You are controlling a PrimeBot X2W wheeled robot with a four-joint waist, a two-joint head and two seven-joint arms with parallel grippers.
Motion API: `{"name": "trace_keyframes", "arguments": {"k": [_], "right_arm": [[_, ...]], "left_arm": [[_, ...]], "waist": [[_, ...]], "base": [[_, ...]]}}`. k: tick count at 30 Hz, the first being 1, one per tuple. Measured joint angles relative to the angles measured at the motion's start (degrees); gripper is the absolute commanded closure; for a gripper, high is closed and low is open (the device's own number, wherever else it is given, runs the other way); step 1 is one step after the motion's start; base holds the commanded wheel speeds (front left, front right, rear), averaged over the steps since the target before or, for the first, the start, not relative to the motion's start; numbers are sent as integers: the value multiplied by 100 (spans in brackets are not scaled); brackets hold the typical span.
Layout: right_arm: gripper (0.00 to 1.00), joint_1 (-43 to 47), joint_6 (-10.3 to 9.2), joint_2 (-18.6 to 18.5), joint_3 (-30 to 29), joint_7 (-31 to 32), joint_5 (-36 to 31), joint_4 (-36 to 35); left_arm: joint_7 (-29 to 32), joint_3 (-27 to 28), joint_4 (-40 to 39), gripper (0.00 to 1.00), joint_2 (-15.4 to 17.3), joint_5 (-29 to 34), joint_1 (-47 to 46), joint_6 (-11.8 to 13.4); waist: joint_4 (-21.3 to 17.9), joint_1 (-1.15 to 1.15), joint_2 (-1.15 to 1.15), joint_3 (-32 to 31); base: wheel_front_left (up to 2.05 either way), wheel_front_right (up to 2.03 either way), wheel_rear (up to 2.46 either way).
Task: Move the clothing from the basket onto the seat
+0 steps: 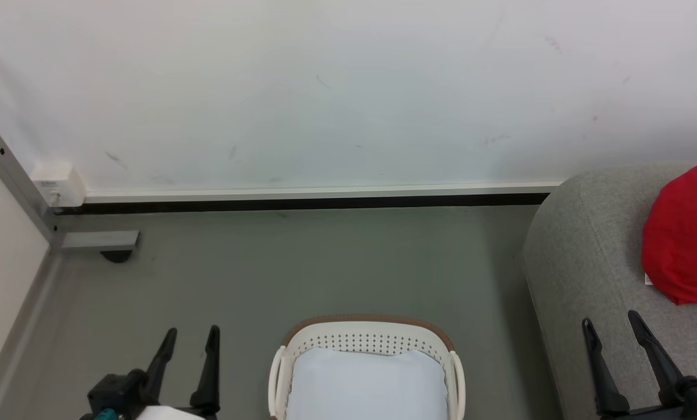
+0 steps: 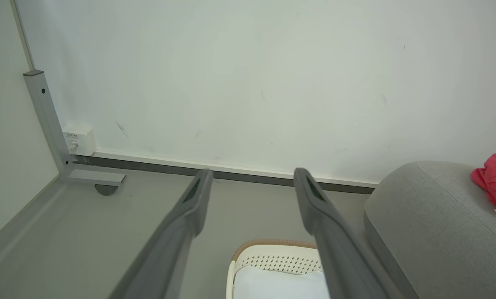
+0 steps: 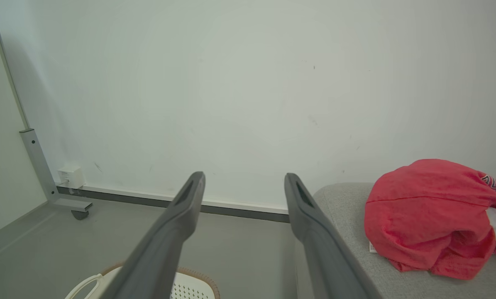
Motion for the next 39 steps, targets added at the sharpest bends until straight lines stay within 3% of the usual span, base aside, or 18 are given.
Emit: {"name": "trace_keyframes", "arguments": {"k": [11,12,16,39], "right_arm": [[0,-21,0,23,41,-1,20,38],[100,-8,0,34,45,2,16,62],[100,99,0,98,83,43,119,191],[100,-34,0,199,-132,568,2439,333]], "left_arm": [[0,-65,149,0,-4,74,-65,-9],[0,-81,185,100,-10,74,-53,-10],[73,-81,344,100,-47,-16,55,-10],[662,146,126,100,-68,-2317,46,-10]], "waist": [[-87,0,0,9],[-87,1,0,11],[-83,1,0,12],[-1,1,0,23]], "base": [[0,0,0],[0,0,0],[0,0,0],[0,0,0]]}}
